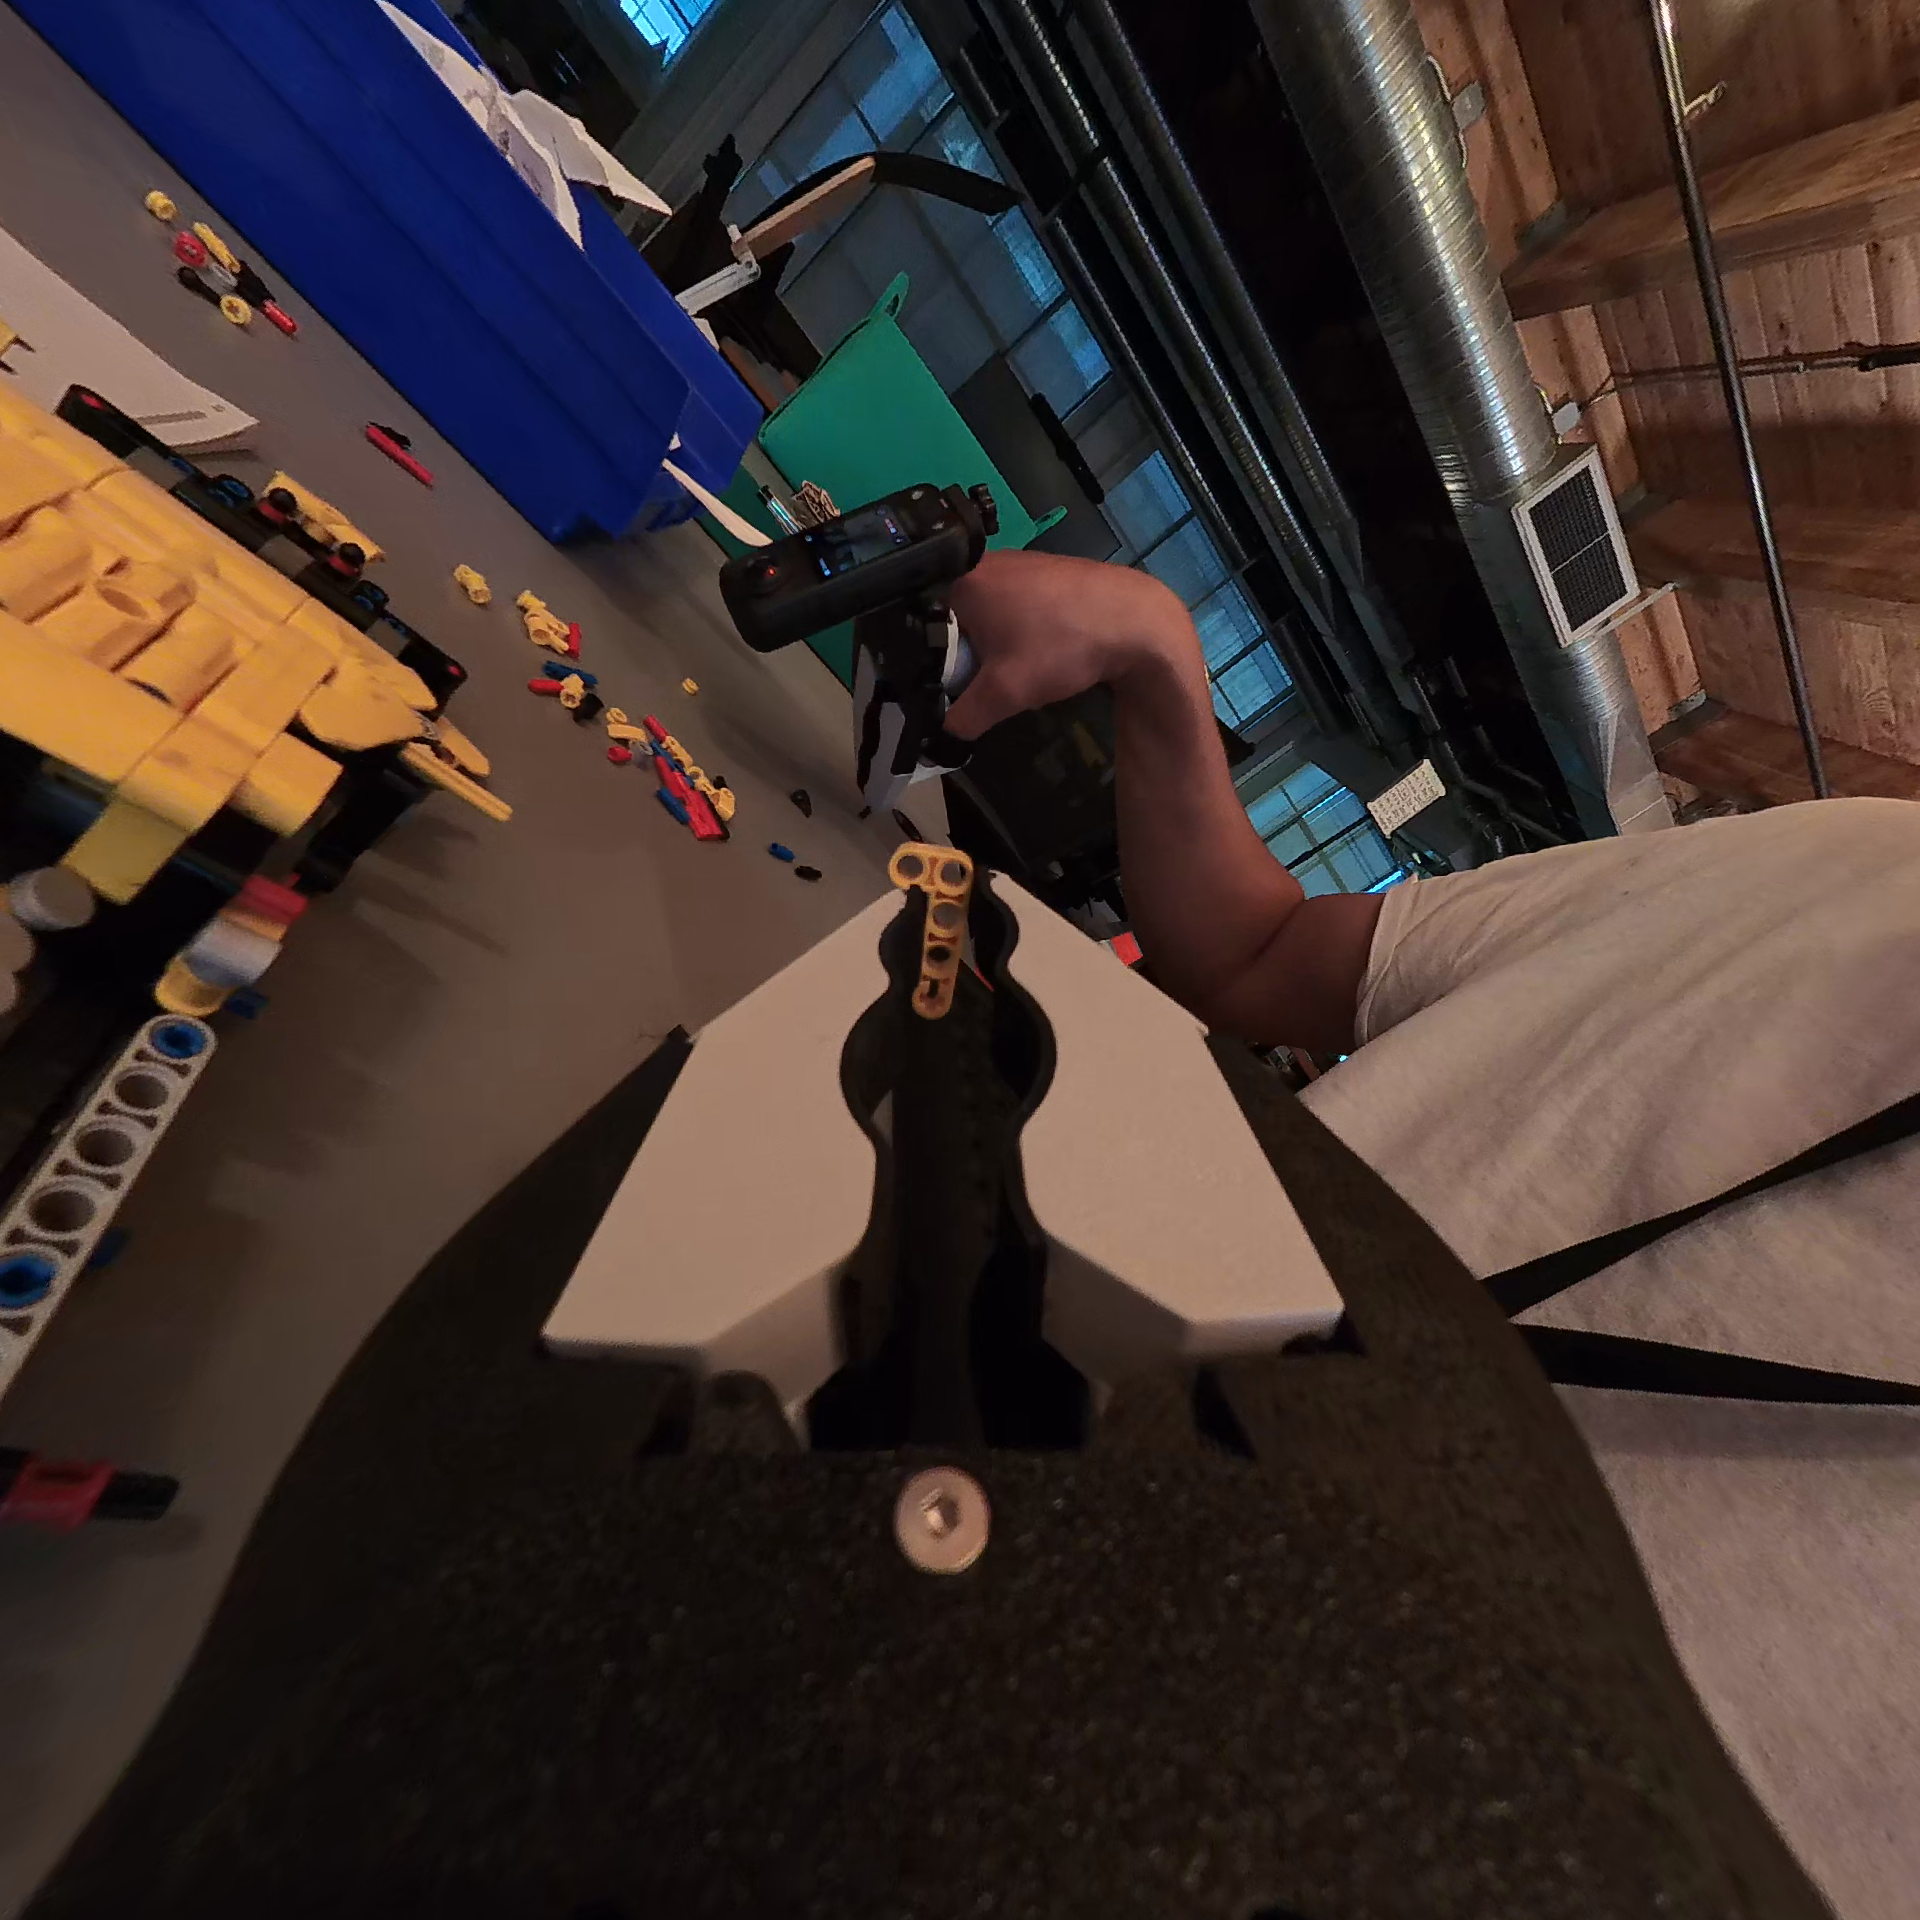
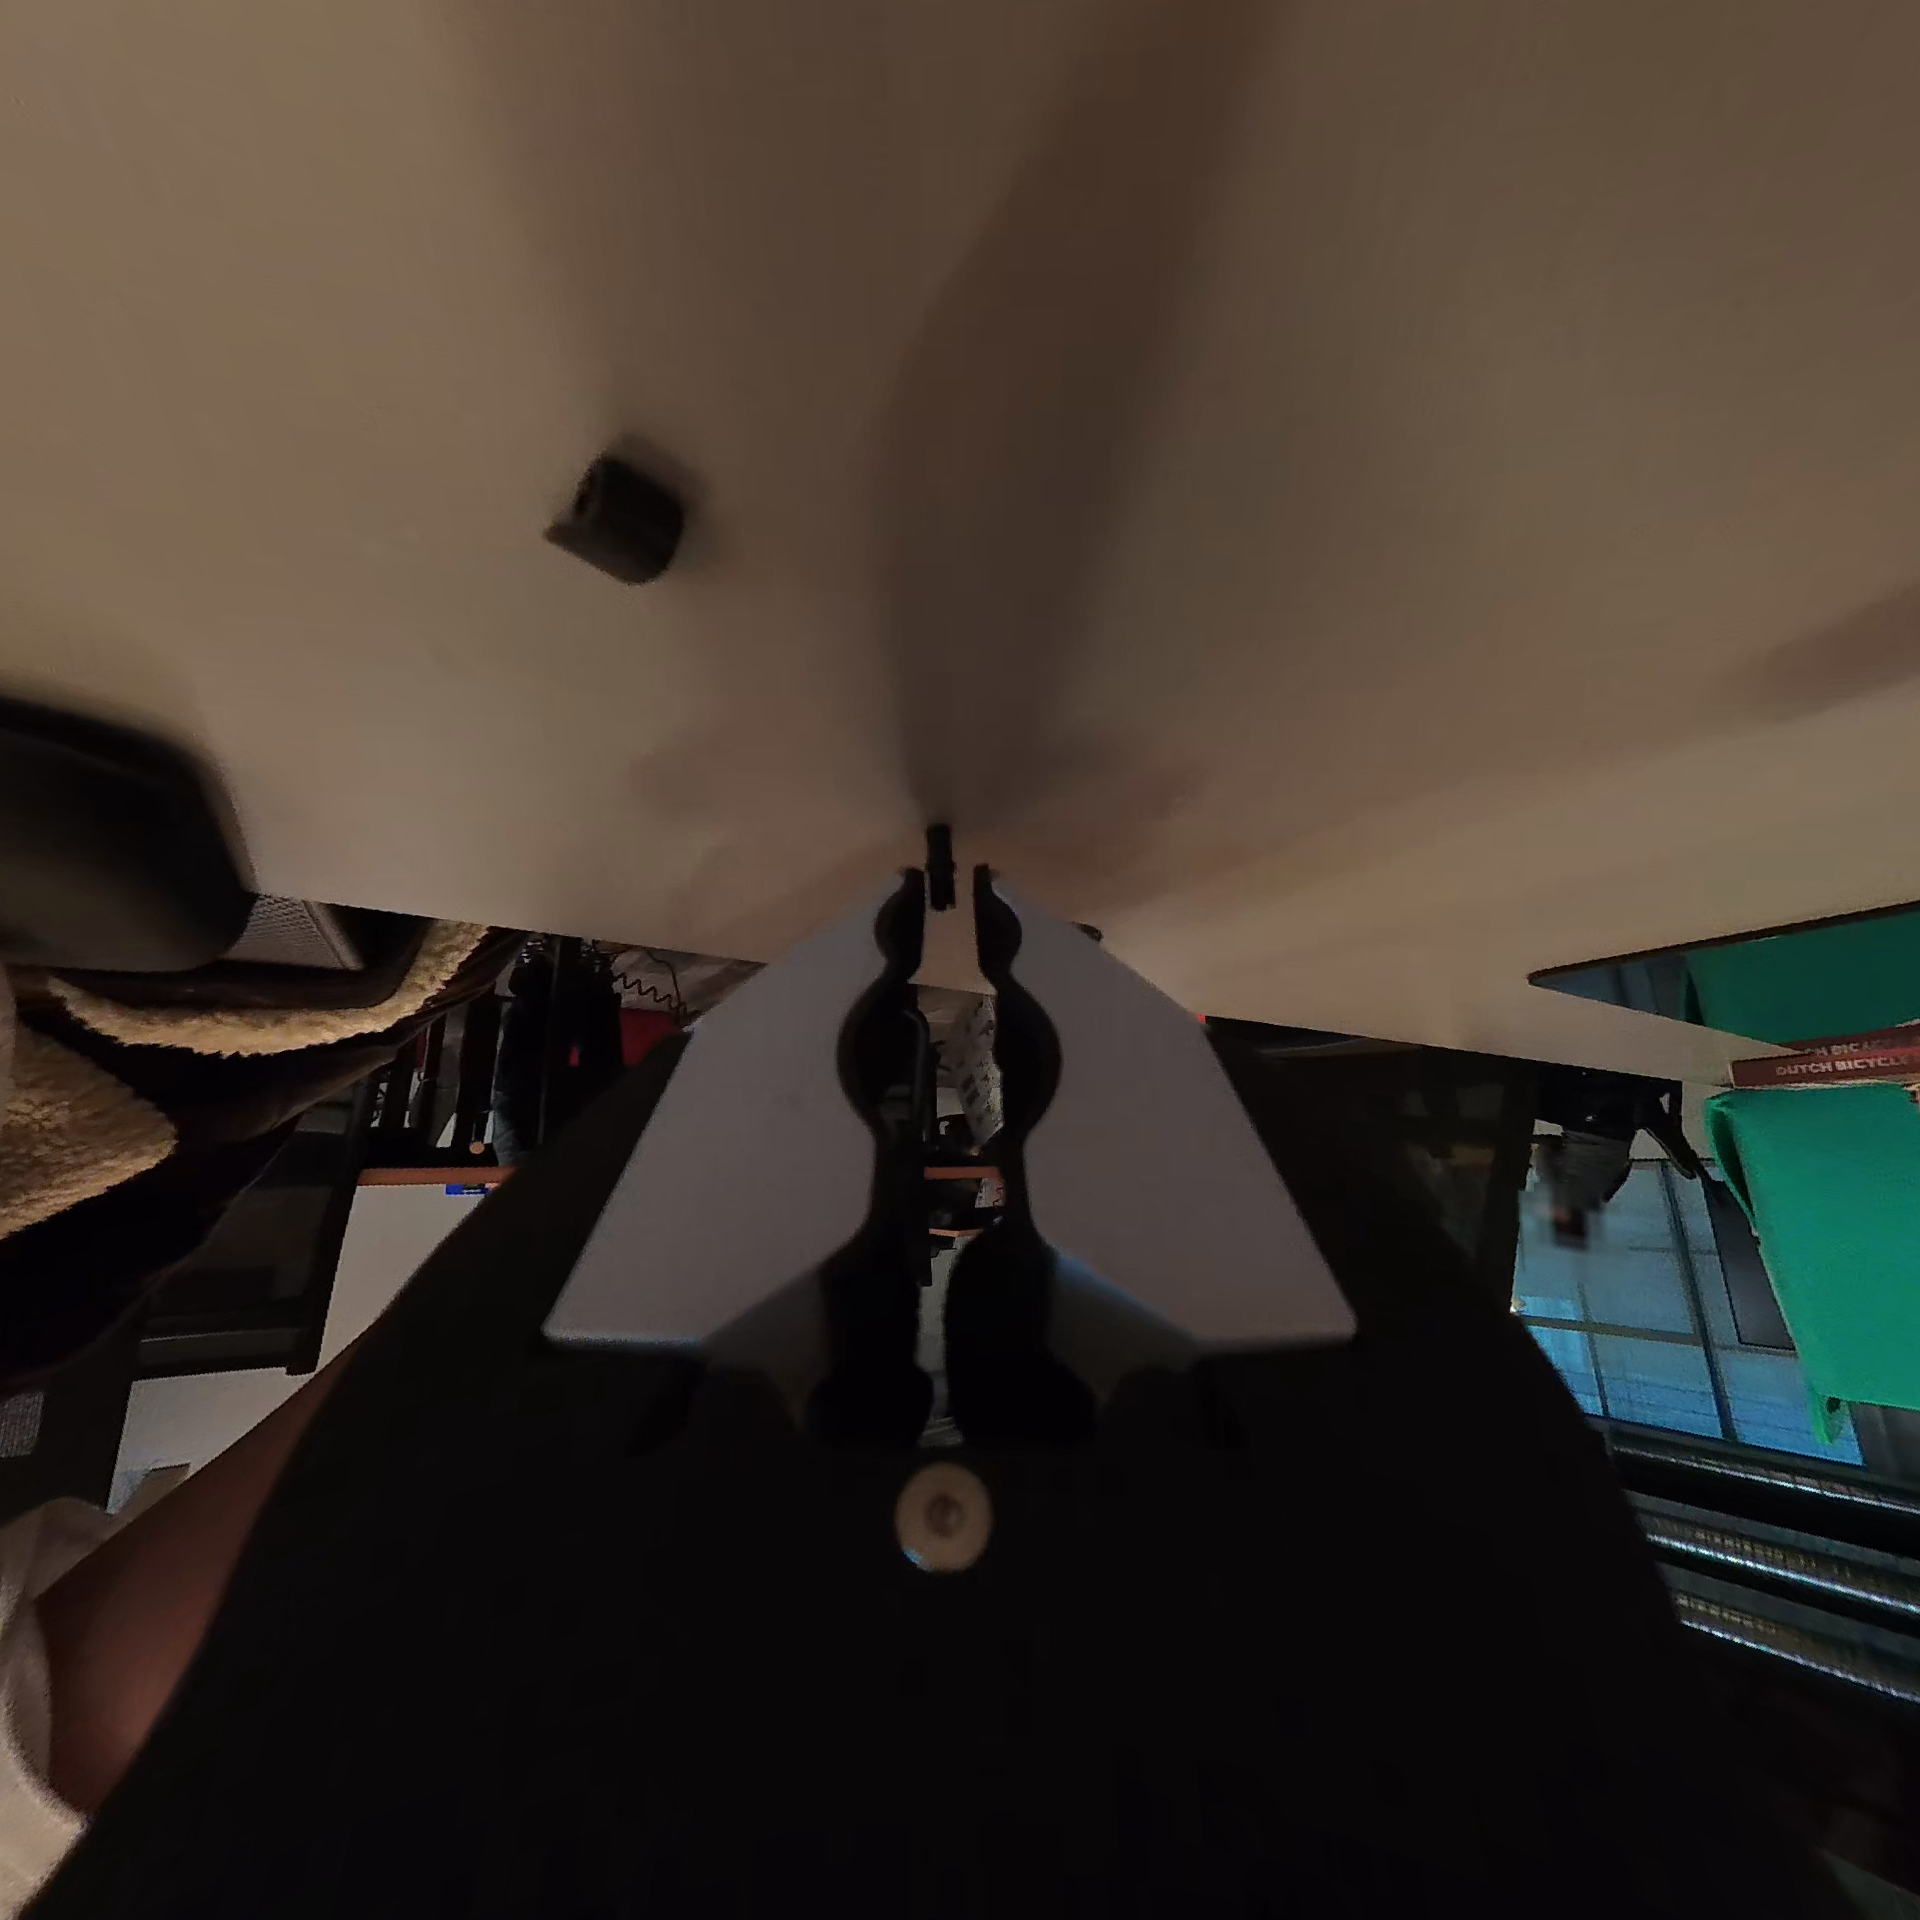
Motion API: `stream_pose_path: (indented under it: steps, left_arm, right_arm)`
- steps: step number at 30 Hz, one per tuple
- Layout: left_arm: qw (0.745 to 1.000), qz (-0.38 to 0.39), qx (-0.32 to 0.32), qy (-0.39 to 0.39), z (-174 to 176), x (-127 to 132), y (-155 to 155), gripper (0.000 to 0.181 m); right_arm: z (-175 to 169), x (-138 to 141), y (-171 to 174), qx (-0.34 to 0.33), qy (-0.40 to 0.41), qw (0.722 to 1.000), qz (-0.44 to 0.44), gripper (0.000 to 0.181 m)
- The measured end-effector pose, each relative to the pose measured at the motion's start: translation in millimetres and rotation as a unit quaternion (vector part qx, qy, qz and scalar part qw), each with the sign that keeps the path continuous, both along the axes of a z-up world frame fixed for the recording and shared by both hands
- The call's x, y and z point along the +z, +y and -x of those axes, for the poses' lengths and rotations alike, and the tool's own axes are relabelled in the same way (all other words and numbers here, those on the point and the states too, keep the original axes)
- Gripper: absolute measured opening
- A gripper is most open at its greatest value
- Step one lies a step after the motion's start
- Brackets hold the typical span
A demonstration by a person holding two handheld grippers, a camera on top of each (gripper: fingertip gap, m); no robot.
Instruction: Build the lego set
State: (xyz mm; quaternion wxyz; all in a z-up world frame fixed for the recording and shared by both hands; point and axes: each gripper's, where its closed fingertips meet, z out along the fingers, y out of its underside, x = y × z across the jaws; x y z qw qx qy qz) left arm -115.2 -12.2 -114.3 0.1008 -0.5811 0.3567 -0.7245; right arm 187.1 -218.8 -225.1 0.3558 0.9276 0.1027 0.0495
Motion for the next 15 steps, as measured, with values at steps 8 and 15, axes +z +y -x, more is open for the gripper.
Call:
stream_pose_path:
  steps: [8,15]
  left_arm:
    - [1.0,0.0,0.0,0.0,0,0,0,0.008]
    - [1.0,0.002,0.002,-0.003,1,1,1,0.008]
  right_arm:
    - [-2,1,0,0.005,-0.001,1.0,-0.01,0.017]
    - [-7,27,13,0.043,0.054,0.97,-0.232,0.021]
